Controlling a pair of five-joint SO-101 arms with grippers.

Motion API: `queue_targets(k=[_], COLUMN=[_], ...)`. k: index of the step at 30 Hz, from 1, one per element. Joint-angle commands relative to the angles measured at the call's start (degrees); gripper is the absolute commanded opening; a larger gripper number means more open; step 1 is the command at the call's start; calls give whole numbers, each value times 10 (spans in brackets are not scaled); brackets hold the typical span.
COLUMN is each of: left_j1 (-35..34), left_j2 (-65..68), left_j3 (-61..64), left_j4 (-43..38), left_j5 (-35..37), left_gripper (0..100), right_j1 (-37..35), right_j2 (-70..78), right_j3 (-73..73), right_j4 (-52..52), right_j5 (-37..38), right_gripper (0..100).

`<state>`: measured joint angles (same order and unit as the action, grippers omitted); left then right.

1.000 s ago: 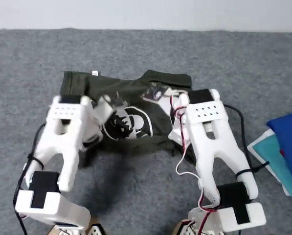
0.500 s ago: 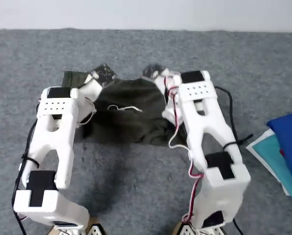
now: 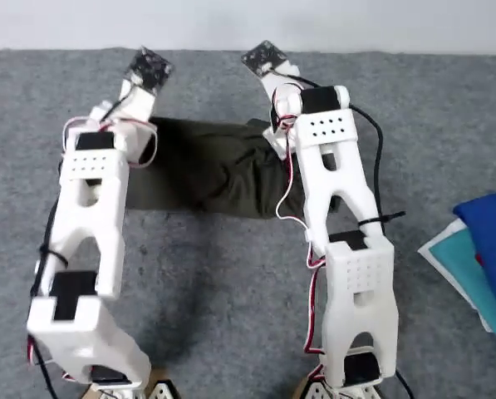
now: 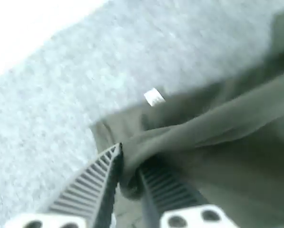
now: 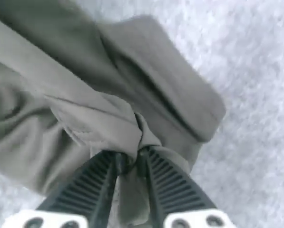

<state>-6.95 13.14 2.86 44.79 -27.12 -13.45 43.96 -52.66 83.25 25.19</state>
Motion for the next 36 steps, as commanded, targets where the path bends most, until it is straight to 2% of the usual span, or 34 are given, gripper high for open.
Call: queue_targets(k=[1, 4, 10, 17, 20, 27, 31, 36], left_j1=[-21, -28, -32, -31, -25, -27, -52, -93], left_j2=[71, 119, 179, 191, 209, 255, 260, 258], left_j3=[-119, -176, -257, -333, -367, -390, -409, -469], left_j4=[-8, 37, 97, 92, 75, 100, 98, 103], left_j5=[21, 20, 23, 24, 20, -18, -4, 36], left_gripper=[91, 125, 126, 126, 126, 148, 193, 196], right_j1=[7, 7, 12, 28, 28, 25, 29, 36], right_j2=[22, 47, 77, 68, 66, 43, 40, 40], right_j3=[-79, -113, -157, -160, -160, -156, -155, -131], right_j4=[29, 51, 59, 154, 192, 197, 198, 197], right_j5=[-9, 4, 10, 14, 53, 61, 57, 54], right_gripper=[173, 252, 260, 259, 259, 259, 259, 259])
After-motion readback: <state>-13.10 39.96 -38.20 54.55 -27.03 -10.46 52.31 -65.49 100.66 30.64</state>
